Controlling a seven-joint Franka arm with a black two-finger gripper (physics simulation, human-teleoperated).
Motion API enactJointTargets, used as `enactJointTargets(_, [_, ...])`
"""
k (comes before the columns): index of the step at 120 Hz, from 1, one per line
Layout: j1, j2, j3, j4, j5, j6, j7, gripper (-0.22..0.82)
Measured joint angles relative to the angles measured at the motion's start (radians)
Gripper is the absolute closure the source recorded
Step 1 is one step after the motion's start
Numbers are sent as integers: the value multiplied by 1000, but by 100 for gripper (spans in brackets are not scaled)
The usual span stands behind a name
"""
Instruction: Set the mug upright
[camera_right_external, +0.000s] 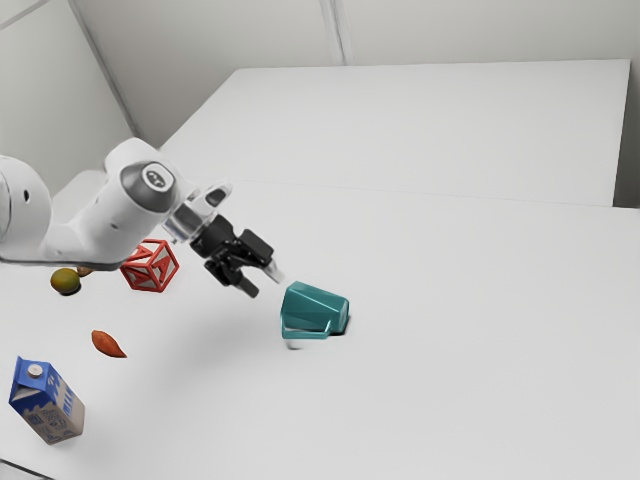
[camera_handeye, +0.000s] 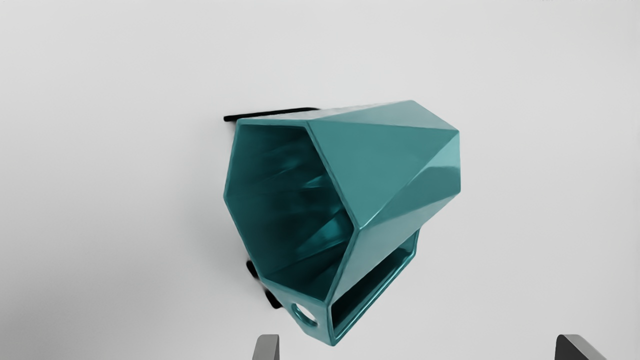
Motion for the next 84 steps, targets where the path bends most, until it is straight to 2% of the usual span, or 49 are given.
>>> enactJointTargets(30, [19, 114, -2, 19, -150, 17, 208, 0])
enactJointTargets(68, [4, 163, -8, 28, -269, -1, 384, 0])
enactJointTargets(84, [3, 189, -9, 35, -294, -15, 435, 10])
